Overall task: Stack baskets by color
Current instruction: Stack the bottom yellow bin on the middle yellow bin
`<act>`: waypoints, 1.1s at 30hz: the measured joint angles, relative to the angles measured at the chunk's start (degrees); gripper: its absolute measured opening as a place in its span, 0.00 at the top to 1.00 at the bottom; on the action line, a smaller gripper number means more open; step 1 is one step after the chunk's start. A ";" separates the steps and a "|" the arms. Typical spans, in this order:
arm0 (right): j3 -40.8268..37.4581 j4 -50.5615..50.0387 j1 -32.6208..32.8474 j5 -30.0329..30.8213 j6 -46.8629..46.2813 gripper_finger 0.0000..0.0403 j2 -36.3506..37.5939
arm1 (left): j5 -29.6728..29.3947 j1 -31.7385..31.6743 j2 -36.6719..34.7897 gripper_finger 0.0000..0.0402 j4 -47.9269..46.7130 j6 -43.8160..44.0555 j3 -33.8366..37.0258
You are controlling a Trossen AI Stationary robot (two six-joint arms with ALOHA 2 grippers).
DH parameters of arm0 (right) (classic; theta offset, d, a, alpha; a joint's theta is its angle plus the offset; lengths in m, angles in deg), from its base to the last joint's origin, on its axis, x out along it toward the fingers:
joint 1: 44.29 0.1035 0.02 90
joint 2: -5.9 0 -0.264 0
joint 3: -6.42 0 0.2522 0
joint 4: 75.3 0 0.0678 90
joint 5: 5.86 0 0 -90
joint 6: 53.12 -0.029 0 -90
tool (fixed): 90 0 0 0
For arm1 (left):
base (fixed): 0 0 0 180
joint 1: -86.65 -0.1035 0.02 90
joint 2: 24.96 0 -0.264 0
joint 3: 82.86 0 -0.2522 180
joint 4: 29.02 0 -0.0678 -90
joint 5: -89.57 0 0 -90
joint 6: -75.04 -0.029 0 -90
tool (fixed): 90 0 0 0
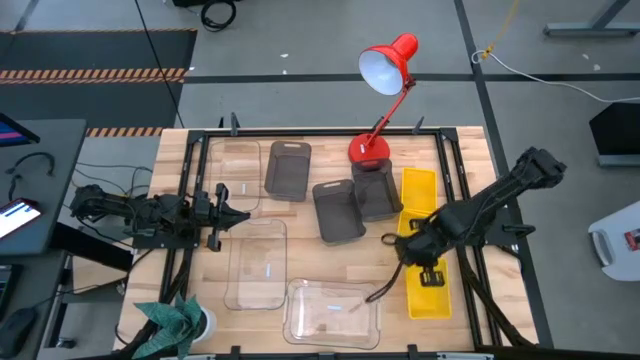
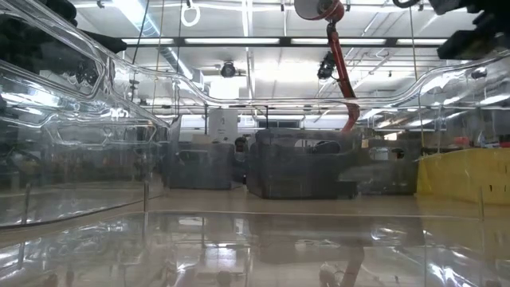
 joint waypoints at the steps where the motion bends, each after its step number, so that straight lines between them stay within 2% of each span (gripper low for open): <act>1: 0.00 -1.41 -1.04 0.87 0.08 0.97 1.42 | 0.00 0.00 0.00 0.98 0.02 0.00 -0.01; 6: -0.58 -5.41 -8.66 2.99 4.40 0.97 6.59 | -0.01 0.00 0.00 0.98 0.00 0.00 -0.01; 14: -3.69 -6.15 -28.07 -2.97 20.13 0.97 8.43 | 0.01 0.00 0.02 0.98 0.00 0.02 -0.01; 19: -4.04 -6.94 -37.44 -4.73 27.91 0.97 8.21 | 0.01 0.00 0.01 0.98 0.00 0.00 0.00; 26: -4.04 -6.94 -45.50 -6.23 34.02 0.97 7.90 | -0.01 0.00 0.00 0.98 0.01 0.00 0.00; 33: -8.04 -5.39 -46.76 -4.71 34.20 0.97 6.71 | -0.01 0.00 0.02 0.98 0.00 0.00 0.01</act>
